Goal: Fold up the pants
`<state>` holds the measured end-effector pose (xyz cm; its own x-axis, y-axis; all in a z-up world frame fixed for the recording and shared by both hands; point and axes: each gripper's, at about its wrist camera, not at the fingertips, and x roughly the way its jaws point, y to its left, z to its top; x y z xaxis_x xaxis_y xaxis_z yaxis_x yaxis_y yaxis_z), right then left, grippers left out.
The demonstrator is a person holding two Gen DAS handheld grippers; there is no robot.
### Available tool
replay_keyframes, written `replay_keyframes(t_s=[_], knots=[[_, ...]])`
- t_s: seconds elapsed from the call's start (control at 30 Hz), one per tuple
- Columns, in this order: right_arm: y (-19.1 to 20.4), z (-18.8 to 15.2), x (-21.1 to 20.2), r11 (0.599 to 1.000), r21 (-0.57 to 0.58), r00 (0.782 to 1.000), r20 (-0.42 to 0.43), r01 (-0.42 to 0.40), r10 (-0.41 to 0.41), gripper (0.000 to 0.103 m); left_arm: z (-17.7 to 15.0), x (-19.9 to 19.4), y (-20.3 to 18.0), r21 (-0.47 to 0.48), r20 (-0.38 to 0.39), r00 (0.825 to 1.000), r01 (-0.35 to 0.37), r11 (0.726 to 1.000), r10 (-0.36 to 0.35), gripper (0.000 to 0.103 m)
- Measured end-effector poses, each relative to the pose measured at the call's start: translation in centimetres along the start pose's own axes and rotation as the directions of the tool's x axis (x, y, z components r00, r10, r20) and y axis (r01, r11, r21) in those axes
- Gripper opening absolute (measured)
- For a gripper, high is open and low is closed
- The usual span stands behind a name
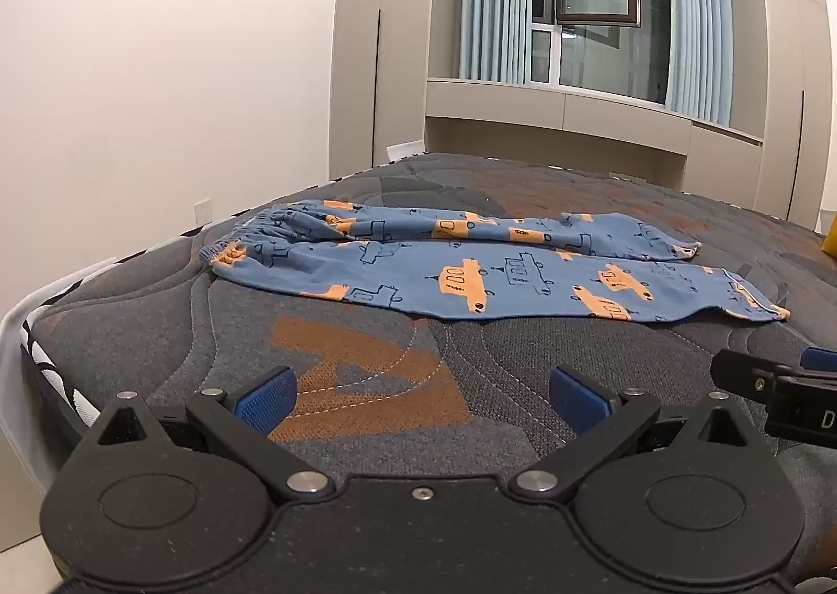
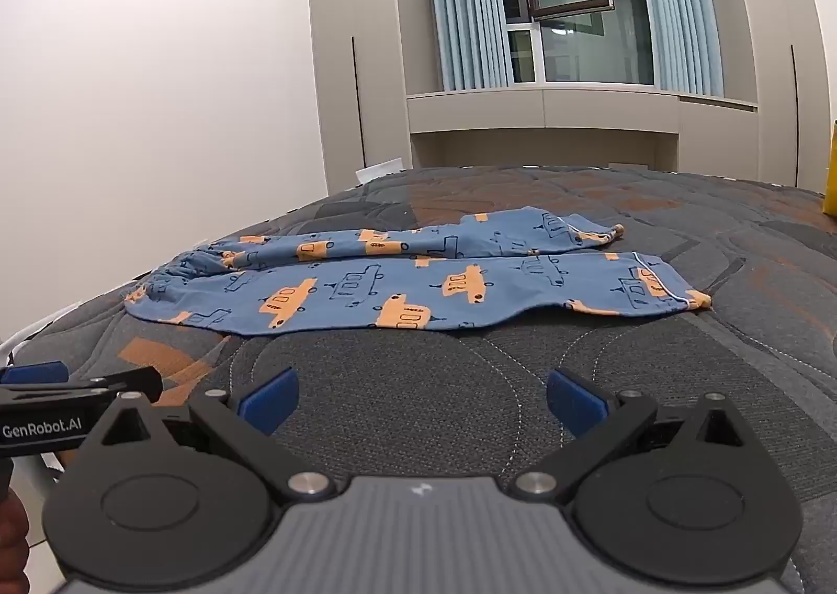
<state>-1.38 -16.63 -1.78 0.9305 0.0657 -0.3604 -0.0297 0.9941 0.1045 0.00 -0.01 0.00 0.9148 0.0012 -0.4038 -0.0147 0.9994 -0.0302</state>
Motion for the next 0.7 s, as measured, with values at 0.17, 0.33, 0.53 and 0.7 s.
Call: replay_keyframes(t_s=[0.17,0.33,0.53,0.7], knots=[[-0.18,-0.03,0.0,1.0,0.004,1.0,-0.001,-0.002,0.002,0.103,-0.01,0.01,0.0,0.001,0.001,1.0,-0.001,1.0,0.001,0.102],[-0.66,-0.22,-0.17,1.0,0.001,1.0,-0.002,-0.001,0.001,0.103,-0.04,-0.02,0.04,0.001,-0.002,1.0,0.001,1.0,-0.001,0.102],[-0.54,-0.19,-0.04,1.0,0.006,1.0,-0.006,-0.002,0.002,0.103,-0.09,-0.17,0.0,0.001,-0.002,1.0,0.003,1.0,-0.003,0.102],[-0.52,-0.13,-0.04,1.0,0.008,1.0,-0.008,-0.002,0.002,0.103,-0.21,-0.1,0.04,0.001,-0.004,1.0,0.004,1.0,-0.004,0.102]])
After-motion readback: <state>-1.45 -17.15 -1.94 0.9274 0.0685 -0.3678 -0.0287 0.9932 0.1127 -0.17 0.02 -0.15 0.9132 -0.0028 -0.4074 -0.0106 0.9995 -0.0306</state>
